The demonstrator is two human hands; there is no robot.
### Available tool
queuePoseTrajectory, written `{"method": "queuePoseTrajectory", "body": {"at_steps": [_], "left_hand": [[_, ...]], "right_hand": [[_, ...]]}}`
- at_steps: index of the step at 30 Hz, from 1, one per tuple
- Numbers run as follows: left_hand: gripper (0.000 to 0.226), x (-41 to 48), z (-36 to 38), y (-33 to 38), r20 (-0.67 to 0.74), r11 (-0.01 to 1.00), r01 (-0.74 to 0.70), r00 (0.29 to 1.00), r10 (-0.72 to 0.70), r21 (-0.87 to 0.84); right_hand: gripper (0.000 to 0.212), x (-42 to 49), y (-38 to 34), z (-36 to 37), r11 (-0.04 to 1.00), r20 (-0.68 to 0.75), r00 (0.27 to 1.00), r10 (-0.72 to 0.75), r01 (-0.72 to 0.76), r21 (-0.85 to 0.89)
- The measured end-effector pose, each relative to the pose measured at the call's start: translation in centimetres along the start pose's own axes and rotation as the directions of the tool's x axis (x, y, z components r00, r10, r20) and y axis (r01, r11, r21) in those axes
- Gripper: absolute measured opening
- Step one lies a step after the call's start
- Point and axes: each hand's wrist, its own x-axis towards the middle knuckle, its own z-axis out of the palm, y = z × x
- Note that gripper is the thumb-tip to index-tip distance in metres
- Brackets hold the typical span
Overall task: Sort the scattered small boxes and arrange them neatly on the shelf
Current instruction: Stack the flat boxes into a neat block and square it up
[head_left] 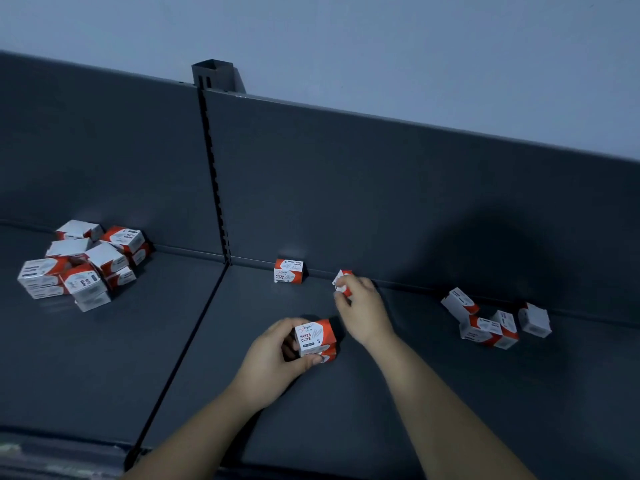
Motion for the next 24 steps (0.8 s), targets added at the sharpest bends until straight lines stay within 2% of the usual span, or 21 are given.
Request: {"method": "queuePoseTrajectory", "body": {"at_steps": [2,4,6,8,12,15,17,20,22,24], "left_hand": [[0.044,0.0,0.0,0.0,-0.007,1.000,0.008,1.000,-0.008,-0.003],[0.044,0.1,0.0,0.1,-0.014,1.000,0.009,1.000,-0.009,-0.001],[0.044,0.2,0.0,0.2,-0.021,1.000,0.004,1.000,-0.004,0.001],[0.044,0.2,0.0,0.3,-0.024,1.000,-0.007,1.000,0.007,0.013],[0.043,0.2,-1.1,0.0,0.018,0.996,-0.045,0.999,0.044,0.072],[0.042,0.8,-3.4,-0.9,0.061,0.968,-0.097,0.995,0.085,0.230],[0.042,1.3,-4.9,-1.6,0.021,0.963,-0.076,0.997,0.073,0.257],[0.041,1.7,-5.7,-1.9,-0.059,0.973,-0.034,0.997,0.049,0.227],[0.041,1.8,-5.6,-1.9,-0.081,0.978,-0.026,0.996,0.043,0.209],[0.042,1.8,-5.6,-2.1,-0.083,0.979,-0.027,0.996,0.045,0.202]], "right_hand": [[0.012,-0.3,0.6,-0.5,0.969,-0.043,0.995,0.088,-0.076,0.235],[0.018,-0.9,1.1,-1.3,0.898,0.042,0.988,0.147,-0.151,0.412],[0.025,-1.5,1.1,-2.1,0.832,0.131,0.984,0.121,-0.172,0.528],[0.025,-2.2,1.0,-2.6,0.824,0.171,0.984,0.048,-0.136,0.550],[0.021,-2.7,1.7,-2.3,0.939,0.272,0.962,-0.028,-0.068,0.337],[0.024,-1.9,1.0,-1.7,0.997,0.258,0.964,-0.067,0.055,0.051],[0.030,-1.0,-1.0,-1.2,0.991,0.214,0.969,-0.125,0.134,-0.026],[0.038,0.9,-5.2,-0.1,0.957,0.175,0.944,-0.280,0.289,-0.026],[0.047,2.3,-7.0,1.3,0.924,0.206,0.914,-0.349,0.372,-0.088],[0.054,3.5,-7.5,2.7,0.898,0.262,0.904,-0.337,0.392,-0.199]]}}
